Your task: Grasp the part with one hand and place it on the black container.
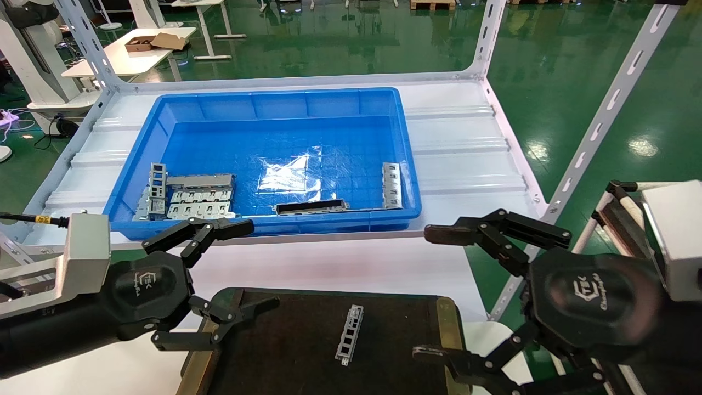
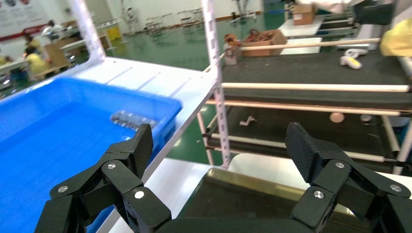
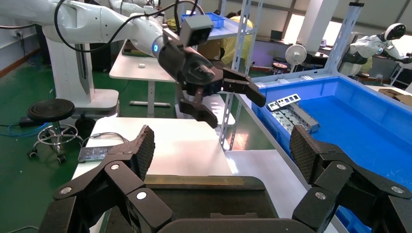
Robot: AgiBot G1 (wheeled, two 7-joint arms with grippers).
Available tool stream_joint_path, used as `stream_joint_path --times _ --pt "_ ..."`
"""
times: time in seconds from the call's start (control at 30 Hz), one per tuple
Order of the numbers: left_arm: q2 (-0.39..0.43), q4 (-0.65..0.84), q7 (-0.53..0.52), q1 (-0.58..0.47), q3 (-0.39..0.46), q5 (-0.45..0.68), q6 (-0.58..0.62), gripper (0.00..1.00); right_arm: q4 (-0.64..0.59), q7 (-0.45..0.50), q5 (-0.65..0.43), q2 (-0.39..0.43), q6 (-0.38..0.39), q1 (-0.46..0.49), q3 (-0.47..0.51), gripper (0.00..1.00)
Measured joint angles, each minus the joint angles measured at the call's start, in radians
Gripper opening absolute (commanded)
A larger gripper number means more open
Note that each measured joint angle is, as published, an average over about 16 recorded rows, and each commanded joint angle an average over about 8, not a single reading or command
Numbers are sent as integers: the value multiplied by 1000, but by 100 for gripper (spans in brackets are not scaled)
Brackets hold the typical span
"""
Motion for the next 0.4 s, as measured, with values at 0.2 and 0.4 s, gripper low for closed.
stream_joint_path --times 0.2,0.4 --pt "0 -21 -10 -29 -7 -12 28 100 0 0 0 0 0 0 0 100" --pt "1 -33 -15 -45 -11 -18 39 100 0 0 0 0 0 0 0 100"
